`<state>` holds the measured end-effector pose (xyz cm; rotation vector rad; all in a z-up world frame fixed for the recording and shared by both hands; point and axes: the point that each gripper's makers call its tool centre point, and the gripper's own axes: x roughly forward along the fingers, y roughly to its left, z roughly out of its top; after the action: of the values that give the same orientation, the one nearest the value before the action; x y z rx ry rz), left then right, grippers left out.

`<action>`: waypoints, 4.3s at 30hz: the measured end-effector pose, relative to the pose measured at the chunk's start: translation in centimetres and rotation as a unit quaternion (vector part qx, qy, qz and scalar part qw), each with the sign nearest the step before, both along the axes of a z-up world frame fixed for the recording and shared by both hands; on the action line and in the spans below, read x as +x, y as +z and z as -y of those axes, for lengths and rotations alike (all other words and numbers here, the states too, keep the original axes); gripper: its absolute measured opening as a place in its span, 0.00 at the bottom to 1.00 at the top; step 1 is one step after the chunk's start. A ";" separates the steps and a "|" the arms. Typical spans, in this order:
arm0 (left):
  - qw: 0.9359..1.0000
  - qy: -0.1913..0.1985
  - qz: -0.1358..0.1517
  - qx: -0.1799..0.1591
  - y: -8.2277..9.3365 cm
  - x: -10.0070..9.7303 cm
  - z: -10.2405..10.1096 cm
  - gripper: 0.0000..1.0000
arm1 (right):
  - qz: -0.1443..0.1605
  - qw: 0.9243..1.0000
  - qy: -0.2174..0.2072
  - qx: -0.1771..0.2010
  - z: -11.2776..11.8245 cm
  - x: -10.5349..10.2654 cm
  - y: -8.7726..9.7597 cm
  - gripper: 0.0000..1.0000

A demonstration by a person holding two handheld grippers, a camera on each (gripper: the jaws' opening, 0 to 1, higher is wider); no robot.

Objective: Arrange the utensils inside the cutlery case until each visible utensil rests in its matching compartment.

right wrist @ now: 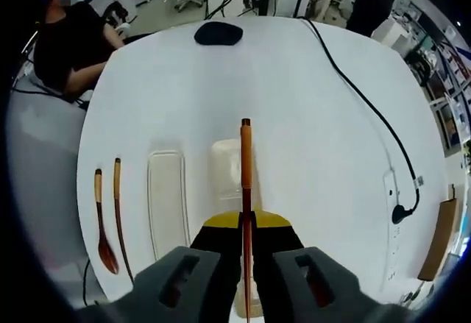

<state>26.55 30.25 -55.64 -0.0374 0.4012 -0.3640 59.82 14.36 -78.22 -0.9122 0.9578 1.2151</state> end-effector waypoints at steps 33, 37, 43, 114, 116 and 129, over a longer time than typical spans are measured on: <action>0.999 0.020 -0.028 0.014 -0.6 -1.0 -0.3 0.91 | -0.017 1.000 0.004 -0.007 0.8 -0.7 -2.7 0.01; 0.999 0.021 -0.027 0.015 -0.5 -0.7 -0.3 0.91 | -0.026 1.000 -0.010 -0.008 0.8 -0.7 -3.0 0.01; 0.999 0.019 -0.026 0.016 -0.4 -0.7 -0.2 0.90 | -0.019 1.000 -0.007 -0.012 1.2 -0.4 -3.4 0.01; 1.000 -0.006 0.004 -0.008 2.6 -2.2 0.6 0.94 | 0.061 0.998 0.018 0.021 1.8 -6.8 8.3 0.10; 1.000 -0.007 0.004 -0.010 2.5 -2.2 0.6 0.94 | 0.061 0.998 0.020 0.024 1.7 -7.2 8.5 0.10; 1.000 -0.016 -0.003 0.000 1.7 -2.2 0.8 0.93 | 0.052 0.998 0.031 0.022 1.9 -10.3 7.4 0.09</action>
<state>24.31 29.50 -53.99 -0.0323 0.4090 -0.3965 49.50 12.45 -70.84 -0.9673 0.8220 1.2235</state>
